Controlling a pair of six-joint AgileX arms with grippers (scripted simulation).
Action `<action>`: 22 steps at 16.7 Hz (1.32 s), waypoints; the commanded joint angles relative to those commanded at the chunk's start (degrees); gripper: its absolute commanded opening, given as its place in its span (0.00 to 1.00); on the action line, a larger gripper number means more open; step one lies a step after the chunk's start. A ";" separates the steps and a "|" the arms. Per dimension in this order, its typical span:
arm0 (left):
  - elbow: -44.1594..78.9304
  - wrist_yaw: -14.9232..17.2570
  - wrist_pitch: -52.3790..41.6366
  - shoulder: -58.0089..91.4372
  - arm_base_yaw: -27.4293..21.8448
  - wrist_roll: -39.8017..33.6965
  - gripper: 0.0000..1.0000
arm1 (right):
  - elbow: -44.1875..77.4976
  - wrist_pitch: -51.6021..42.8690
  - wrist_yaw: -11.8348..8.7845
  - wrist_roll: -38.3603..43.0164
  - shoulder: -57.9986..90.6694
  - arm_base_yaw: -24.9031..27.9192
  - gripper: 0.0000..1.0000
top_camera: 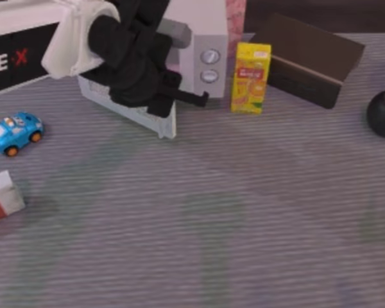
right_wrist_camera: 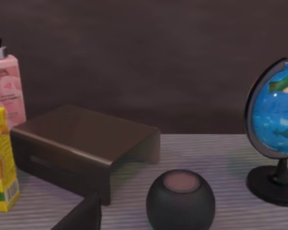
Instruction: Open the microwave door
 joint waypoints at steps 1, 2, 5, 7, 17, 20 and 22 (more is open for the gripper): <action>-0.19 0.38 0.00 0.20 -0.30 -0.22 0.00 | 0.00 0.00 0.00 0.00 0.00 0.00 1.00; -0.27 0.47 0.06 0.07 -0.25 -0.02 0.00 | 0.00 0.00 0.00 0.00 0.00 0.00 1.00; -2.21 1.96 0.48 -1.54 0.78 2.90 0.00 | 0.00 0.00 0.00 0.00 0.00 0.00 1.00; -4.18 3.39 0.64 -2.78 1.71 5.73 0.00 | 0.00 0.00 0.00 0.00 0.00 0.00 1.00; -5.43 4.70 1.21 -4.26 2.50 8.06 0.00 | 0.00 0.00 0.00 0.00 0.00 0.00 1.00; -5.43 4.70 1.21 -4.26 2.50 8.06 0.00 | 0.00 0.00 0.00 0.00 0.00 0.00 1.00; -5.43 4.70 1.21 -4.26 2.50 8.06 0.00 | 0.00 0.00 0.00 0.00 0.00 0.00 1.00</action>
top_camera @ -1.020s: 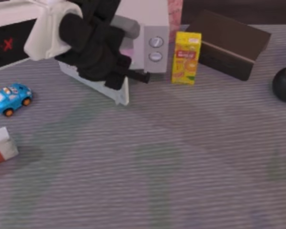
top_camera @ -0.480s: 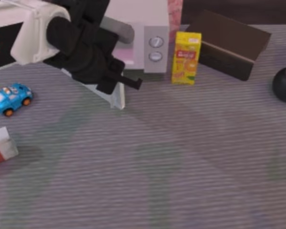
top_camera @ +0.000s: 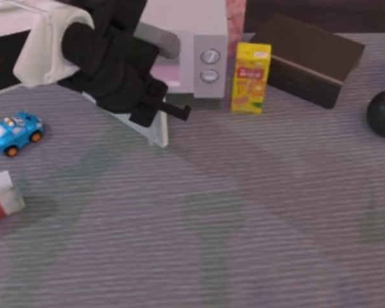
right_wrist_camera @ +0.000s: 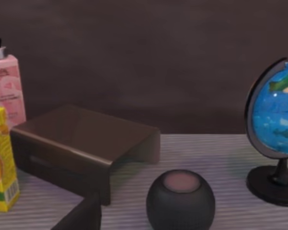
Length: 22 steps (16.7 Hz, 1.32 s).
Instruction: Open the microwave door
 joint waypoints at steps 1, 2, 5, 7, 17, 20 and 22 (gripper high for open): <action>0.00 0.00 0.00 0.00 0.00 0.00 0.00 | 0.00 0.00 0.00 0.00 0.00 0.00 1.00; 0.00 0.00 0.00 0.00 0.00 0.00 0.00 | 0.00 0.00 0.00 0.00 0.00 0.00 1.00; 0.00 0.00 0.00 0.00 0.00 0.00 0.00 | 0.00 0.00 0.00 0.00 0.00 0.00 1.00; 0.00 0.00 0.00 0.00 0.00 0.00 0.00 | 0.00 0.00 0.00 0.00 0.00 0.00 1.00; -1.57 2.01 -0.07 -1.08 0.97 3.08 0.00 | 0.00 0.00 0.00 0.00 0.00 0.00 1.00; -3.74 4.26 -0.36 -2.61 2.62 7.38 0.00 | 0.00 0.00 0.00 0.00 0.00 0.00 1.00; -4.18 5.12 -0.11 -3.53 3.21 8.88 0.00 | 0.00 0.00 0.00 0.00 0.00 0.00 1.00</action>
